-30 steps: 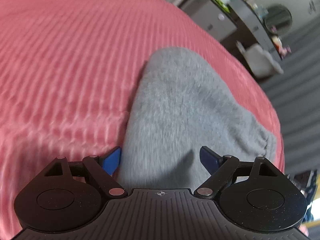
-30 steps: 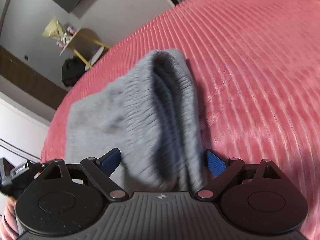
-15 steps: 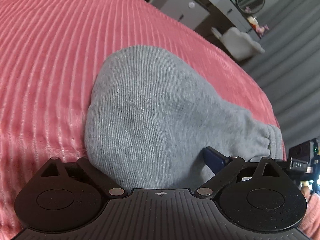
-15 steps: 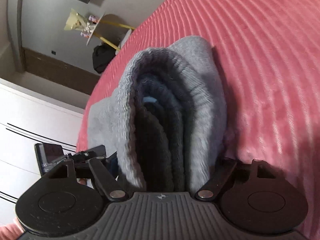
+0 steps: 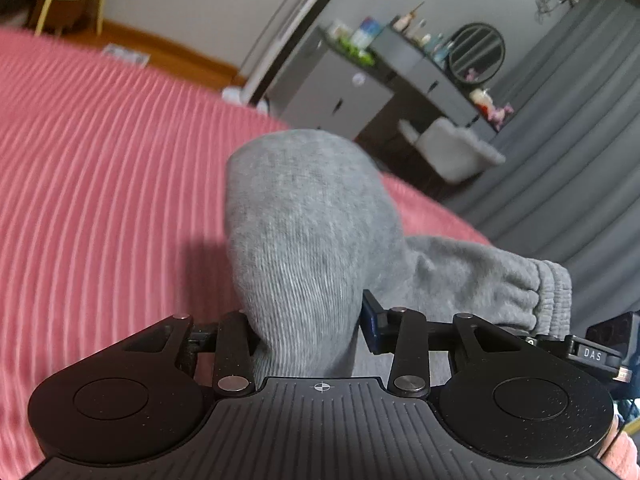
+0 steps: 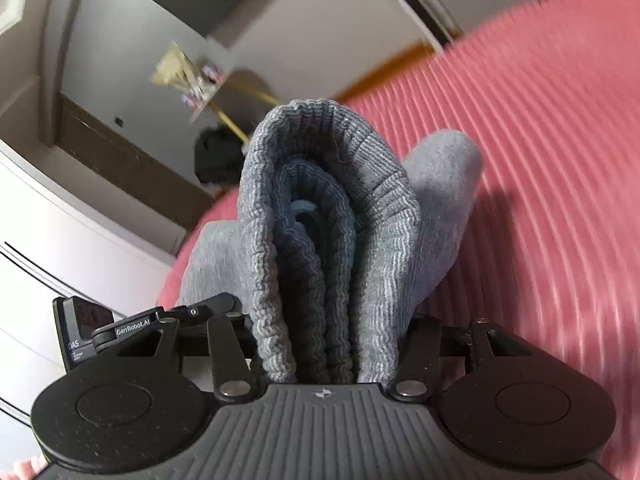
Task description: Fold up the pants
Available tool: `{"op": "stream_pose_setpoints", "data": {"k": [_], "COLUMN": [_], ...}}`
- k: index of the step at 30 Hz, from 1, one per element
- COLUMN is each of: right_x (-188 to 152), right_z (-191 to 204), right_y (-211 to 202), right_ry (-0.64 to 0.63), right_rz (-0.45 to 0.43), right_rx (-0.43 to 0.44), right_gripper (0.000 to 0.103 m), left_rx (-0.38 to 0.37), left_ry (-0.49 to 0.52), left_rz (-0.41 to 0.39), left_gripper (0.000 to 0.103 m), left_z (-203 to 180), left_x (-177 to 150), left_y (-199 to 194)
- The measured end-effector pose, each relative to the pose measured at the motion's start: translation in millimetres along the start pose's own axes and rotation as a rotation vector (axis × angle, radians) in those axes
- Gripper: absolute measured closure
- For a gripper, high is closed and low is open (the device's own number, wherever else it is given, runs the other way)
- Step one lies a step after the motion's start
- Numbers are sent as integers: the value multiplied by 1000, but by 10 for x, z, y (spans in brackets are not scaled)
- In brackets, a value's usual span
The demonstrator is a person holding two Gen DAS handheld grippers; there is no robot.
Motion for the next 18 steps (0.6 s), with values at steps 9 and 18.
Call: {"op": "stream_pose_setpoints", "data": {"k": [9,18], "right_x": [268,-512], "right_z": [-472,-542], "right_y": [-401,-568], "right_ry": [211,351], "right_rz": [-157,-270], "right_rx": [-358,-199], "right_gripper": [25,26], "left_rx": [179,202], "left_ry": [-143,-270], "left_rz": [-99,-6], "left_gripper": [16,14], "left_z": [157,231], "left_x": [-134,-1119], "left_y": [-205,67]}}
Point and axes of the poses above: each gripper's, at about its wrist camera, not at the fingertips, and y roughly the way its jaws point, z to its left, x to its top, the point moved 4 cm from there along y, roughly the way its jaws point, and after that the axes turned 14 degrees about z, right-handed, at the moved point
